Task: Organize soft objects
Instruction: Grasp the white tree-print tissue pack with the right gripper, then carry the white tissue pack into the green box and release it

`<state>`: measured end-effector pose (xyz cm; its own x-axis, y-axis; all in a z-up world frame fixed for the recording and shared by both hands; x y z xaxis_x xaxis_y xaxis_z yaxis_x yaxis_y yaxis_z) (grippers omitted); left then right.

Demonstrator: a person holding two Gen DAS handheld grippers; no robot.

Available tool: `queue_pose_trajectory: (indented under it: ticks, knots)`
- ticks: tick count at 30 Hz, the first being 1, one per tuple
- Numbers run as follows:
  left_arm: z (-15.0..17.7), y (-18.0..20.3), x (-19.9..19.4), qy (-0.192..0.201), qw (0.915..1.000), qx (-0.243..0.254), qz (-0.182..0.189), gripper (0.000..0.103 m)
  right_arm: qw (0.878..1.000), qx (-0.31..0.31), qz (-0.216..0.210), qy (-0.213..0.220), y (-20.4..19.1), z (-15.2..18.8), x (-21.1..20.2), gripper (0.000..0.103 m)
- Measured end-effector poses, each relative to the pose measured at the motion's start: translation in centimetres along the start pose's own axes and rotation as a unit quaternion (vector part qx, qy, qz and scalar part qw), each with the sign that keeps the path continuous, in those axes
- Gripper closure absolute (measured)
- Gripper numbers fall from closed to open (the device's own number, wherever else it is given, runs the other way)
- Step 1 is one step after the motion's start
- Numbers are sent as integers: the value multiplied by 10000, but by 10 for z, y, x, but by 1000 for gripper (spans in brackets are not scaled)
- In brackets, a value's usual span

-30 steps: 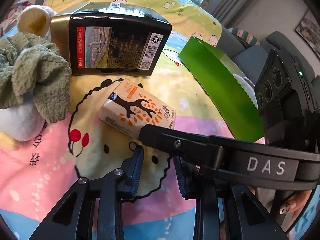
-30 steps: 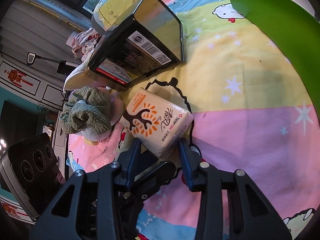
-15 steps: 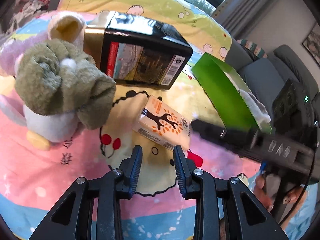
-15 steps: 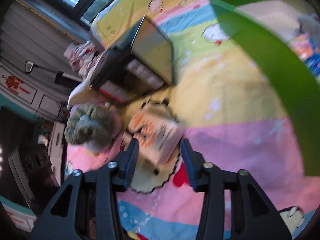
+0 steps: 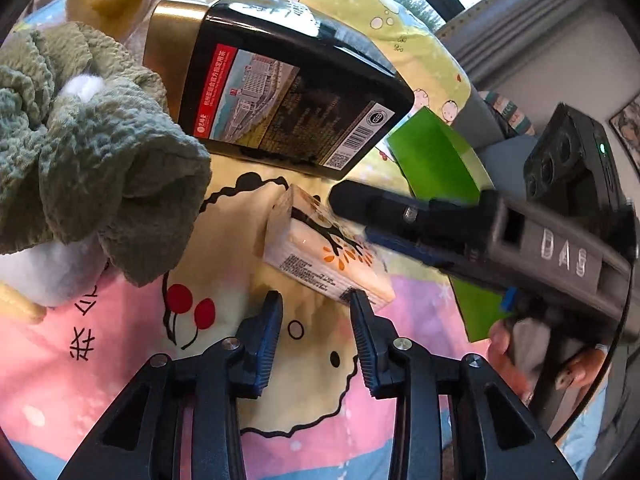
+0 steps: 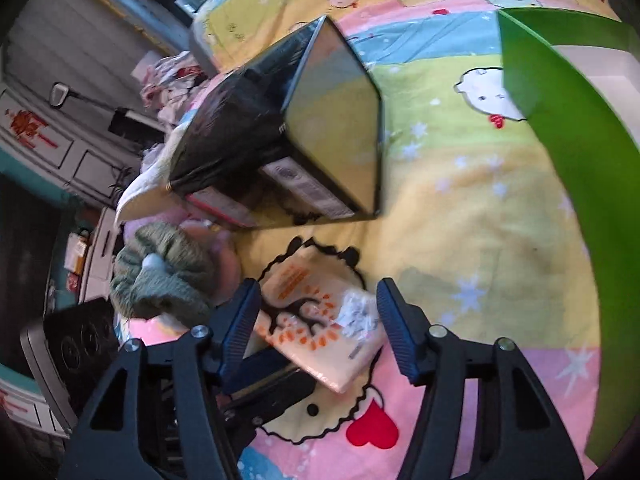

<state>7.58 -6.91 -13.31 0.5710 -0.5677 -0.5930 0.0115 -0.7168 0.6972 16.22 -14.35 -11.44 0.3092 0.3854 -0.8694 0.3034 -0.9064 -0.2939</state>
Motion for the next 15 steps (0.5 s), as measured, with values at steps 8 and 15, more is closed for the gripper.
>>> queue_pose_trajectory:
  ticks: [8,15]
  knots:
    - [-3,1,6,34,9998,18,-176,68,9980,-573,219,-182,-7,-7,23,42]
    - [-7,3,6,205,9991,158,-329,68,9981,-574,99,-209,-3,8,19,45]
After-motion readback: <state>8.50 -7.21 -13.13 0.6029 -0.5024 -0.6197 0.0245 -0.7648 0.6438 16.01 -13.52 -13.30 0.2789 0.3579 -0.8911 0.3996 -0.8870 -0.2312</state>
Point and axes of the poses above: each gripper's, at about its wrist camera, not at the fingertips, and x roughly the way its jaws point, y to its right, z to its underside, the point moved 7 cm from there along x, roughly the way its jaws point, and after that the axes turned 12 degrees about z, right-handed, at the moved point
